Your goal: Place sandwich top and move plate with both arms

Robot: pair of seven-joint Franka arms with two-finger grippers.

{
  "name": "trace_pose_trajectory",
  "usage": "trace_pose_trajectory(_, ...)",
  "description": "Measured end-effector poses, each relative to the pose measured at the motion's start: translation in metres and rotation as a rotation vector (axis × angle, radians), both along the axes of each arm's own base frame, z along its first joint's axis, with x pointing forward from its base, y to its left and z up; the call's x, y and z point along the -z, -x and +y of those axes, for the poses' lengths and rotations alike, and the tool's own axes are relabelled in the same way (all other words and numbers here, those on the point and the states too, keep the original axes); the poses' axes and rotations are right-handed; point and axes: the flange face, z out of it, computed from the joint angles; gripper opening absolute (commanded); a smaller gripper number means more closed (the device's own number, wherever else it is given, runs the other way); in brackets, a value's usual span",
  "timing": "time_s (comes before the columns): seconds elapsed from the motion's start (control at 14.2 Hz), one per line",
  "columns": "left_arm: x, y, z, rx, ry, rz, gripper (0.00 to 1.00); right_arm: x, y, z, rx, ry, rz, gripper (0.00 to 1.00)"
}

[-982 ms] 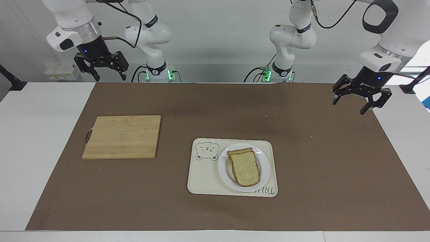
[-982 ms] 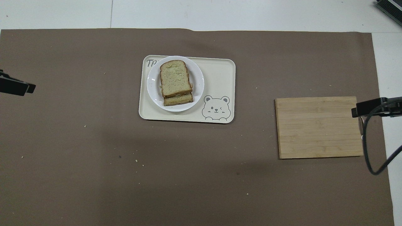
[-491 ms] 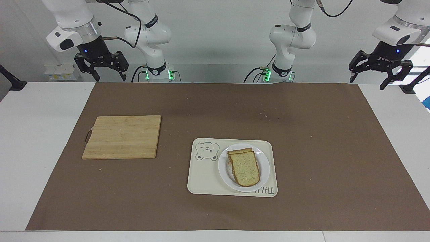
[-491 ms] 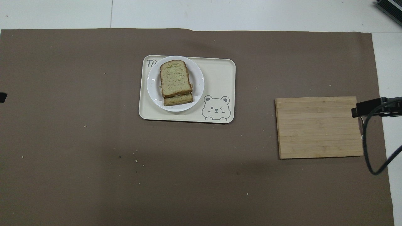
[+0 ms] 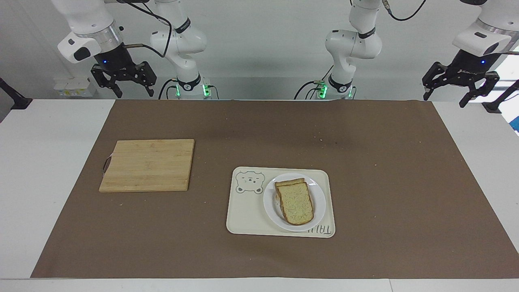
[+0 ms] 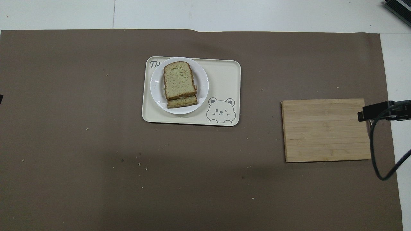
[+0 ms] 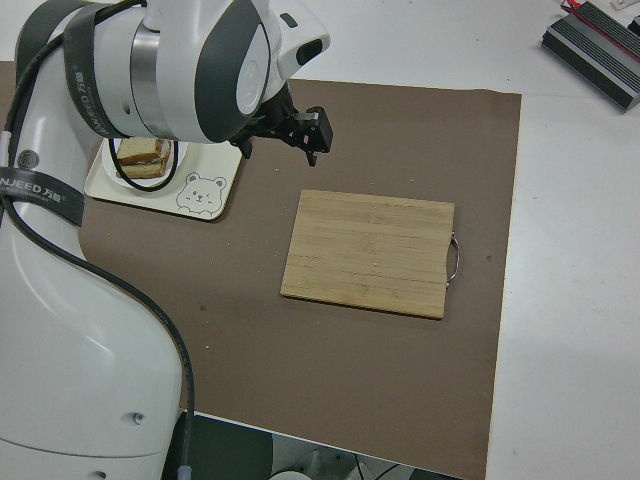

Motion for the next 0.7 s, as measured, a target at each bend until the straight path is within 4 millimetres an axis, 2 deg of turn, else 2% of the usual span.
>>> trace_pose_trajectory(0.21,0.001,0.004,0.015,-0.027,0.003,0.020,1.00,0.000,0.000,-0.004,0.000,0.024,0.000,1.00)
trace_pose_trajectory(0.35,-0.002,0.007,0.011,-0.018,0.007,0.022,1.00,0.000,0.000,-0.008,-0.044,0.062,0.000,1.00)
trace_pose_trajectory(0.7,-0.008,0.033,0.009,-0.033,0.023,0.091,1.00,0.000,0.000,-0.015,-0.131,0.079,-0.001,1.00)
